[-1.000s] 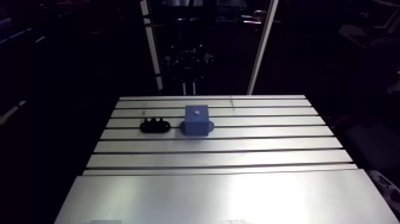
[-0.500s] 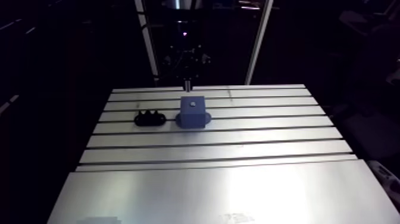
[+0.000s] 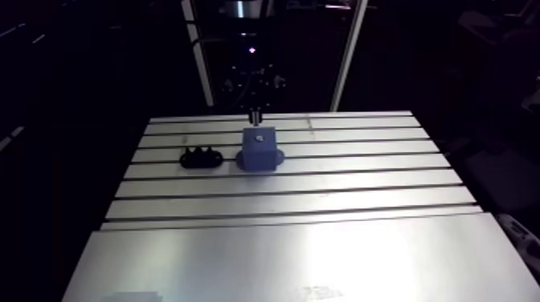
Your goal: Pick up the M10 bolt and insert it into the hex recess until seated.
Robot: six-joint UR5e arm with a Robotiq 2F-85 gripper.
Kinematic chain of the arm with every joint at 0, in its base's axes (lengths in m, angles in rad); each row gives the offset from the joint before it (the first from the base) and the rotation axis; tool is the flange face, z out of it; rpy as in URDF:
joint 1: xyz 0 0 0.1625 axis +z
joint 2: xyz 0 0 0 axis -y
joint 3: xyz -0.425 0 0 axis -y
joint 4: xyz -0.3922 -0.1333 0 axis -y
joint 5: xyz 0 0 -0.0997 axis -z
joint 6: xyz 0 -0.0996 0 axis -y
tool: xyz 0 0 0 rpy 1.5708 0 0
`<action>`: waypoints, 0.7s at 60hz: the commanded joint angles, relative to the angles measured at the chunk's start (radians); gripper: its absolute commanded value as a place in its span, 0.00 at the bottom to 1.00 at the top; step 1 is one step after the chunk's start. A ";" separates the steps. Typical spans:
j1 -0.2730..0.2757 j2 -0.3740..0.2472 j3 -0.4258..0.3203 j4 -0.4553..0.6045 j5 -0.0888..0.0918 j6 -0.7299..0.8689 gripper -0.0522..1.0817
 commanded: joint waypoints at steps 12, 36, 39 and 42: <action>0.000 -0.002 0.021 -0.025 -0.015 -0.011 1.00; 0.000 0.001 0.028 -0.023 -0.012 -0.011 1.00; 0.000 0.001 0.028 -0.023 -0.012 -0.011 1.00; -0.002 0.003 0.029 -0.023 -0.012 -0.011 1.00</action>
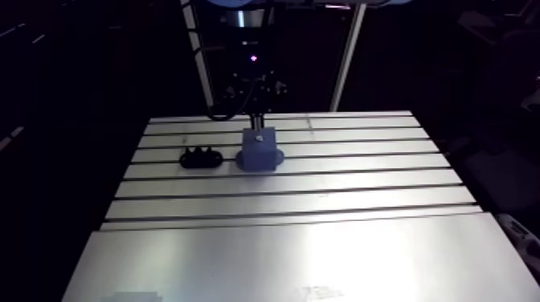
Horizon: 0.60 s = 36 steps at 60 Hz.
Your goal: Pick up the M10 bolt and insert it into the hex recess until seated.
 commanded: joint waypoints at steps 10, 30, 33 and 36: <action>-0.001 0.007 0.009 -0.001 0.001 0.000 1.00; -0.007 0.007 0.014 -0.001 0.001 -0.002 1.00; -0.007 0.007 0.016 -0.001 0.001 -0.003 1.00; -0.007 0.007 0.019 -0.001 0.001 -0.003 1.00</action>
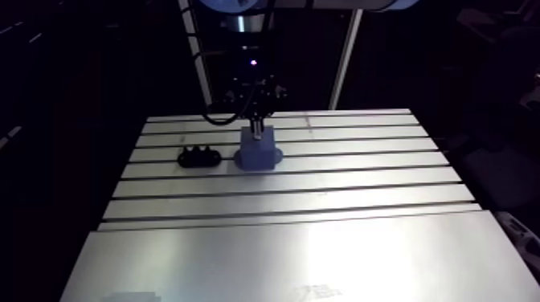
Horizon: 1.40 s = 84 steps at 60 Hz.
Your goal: Pick up the M10 bolt and insert it into the hex recess until seated.
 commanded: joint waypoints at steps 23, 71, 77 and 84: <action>-0.001 0.008 0.007 -0.002 0.000 -0.003 1.00; 0.001 0.016 0.001 -0.002 0.000 -0.005 1.00; -0.001 0.017 0.004 -0.002 0.000 -0.005 1.00; -0.001 0.016 0.005 -0.002 0.000 -0.005 1.00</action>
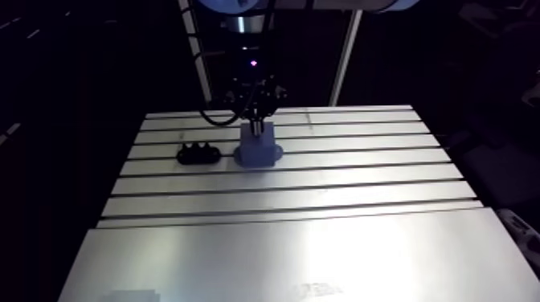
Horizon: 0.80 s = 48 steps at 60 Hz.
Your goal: Pick up the M10 bolt and insert it into the hex recess until seated.
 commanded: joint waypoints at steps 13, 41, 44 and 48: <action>-0.002 0.000 0.004 0.000 0.002 0.000 1.00; -0.009 0.000 0.004 -0.002 0.002 0.000 1.00; -0.009 0.000 0.004 -0.002 0.002 0.000 1.00; -0.009 0.000 0.004 -0.002 0.002 0.000 1.00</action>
